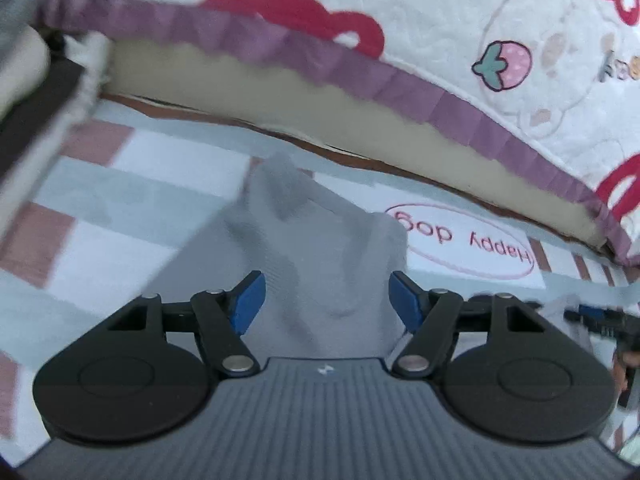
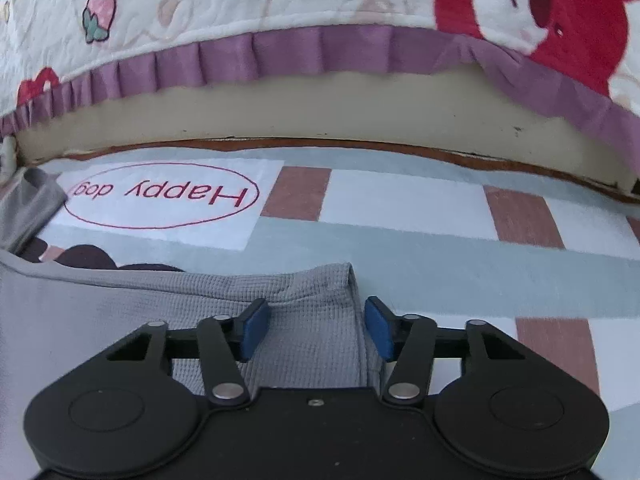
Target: Fold clothes
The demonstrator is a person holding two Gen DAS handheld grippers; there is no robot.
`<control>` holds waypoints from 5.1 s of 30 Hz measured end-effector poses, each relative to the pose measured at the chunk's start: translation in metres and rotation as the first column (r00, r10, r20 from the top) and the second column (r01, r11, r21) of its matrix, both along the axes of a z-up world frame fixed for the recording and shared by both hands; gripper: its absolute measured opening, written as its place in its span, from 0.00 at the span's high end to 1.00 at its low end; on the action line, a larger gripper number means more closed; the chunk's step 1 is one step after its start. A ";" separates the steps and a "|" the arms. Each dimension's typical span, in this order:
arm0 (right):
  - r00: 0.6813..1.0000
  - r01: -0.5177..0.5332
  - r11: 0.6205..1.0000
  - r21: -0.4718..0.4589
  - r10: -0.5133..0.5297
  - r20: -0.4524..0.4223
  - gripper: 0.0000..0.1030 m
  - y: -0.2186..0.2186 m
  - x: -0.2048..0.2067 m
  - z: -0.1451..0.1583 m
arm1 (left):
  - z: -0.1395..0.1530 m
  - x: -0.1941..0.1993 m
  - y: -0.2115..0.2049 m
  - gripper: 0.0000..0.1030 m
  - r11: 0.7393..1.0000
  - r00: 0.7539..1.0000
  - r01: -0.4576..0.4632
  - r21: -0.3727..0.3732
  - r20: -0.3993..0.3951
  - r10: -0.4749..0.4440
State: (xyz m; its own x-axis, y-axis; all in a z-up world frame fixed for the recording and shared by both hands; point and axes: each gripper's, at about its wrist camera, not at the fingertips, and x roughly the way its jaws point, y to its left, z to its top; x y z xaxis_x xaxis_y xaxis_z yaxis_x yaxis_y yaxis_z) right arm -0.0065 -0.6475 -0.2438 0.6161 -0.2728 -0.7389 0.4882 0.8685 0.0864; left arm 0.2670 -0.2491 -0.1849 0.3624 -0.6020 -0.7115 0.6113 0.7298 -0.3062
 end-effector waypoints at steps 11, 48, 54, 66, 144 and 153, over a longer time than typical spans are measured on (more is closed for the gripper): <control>0.996 -0.045 0.999 -0.027 0.047 0.075 0.82 0.006 0.003 0.003 | -0.013 -0.025 0.107 0.33 0.993 0.986 -0.113 0.036 -0.118 0.117; 0.991 0.007 0.999 0.035 -0.012 0.136 0.82 0.011 -0.002 -0.004 | 0.014 0.037 0.058 0.46 0.998 0.999 0.025 0.063 -0.048 -0.022; 0.996 0.012 0.999 0.051 -0.016 0.087 0.80 0.012 0.005 0.000 | -0.018 -0.004 0.066 0.42 0.973 0.999 0.009 0.231 0.036 -0.018; 0.993 -0.020 0.999 0.035 0.016 0.117 0.78 0.011 0.001 -0.002 | -0.018 -0.014 0.063 0.95 0.983 1.000 0.006 0.185 -0.031 0.000; 0.798 0.295 0.899 0.325 -0.418 0.434 0.93 0.151 -0.227 0.057 | 0.010 -0.121 0.245 0.96 0.822 0.864 -0.502 -0.269 -0.118 0.489; 0.839 0.444 0.828 0.344 -0.518 0.164 0.87 0.163 -0.239 -0.001 | -0.042 -0.131 0.243 0.89 0.847 0.845 -0.516 -0.130 -0.243 0.477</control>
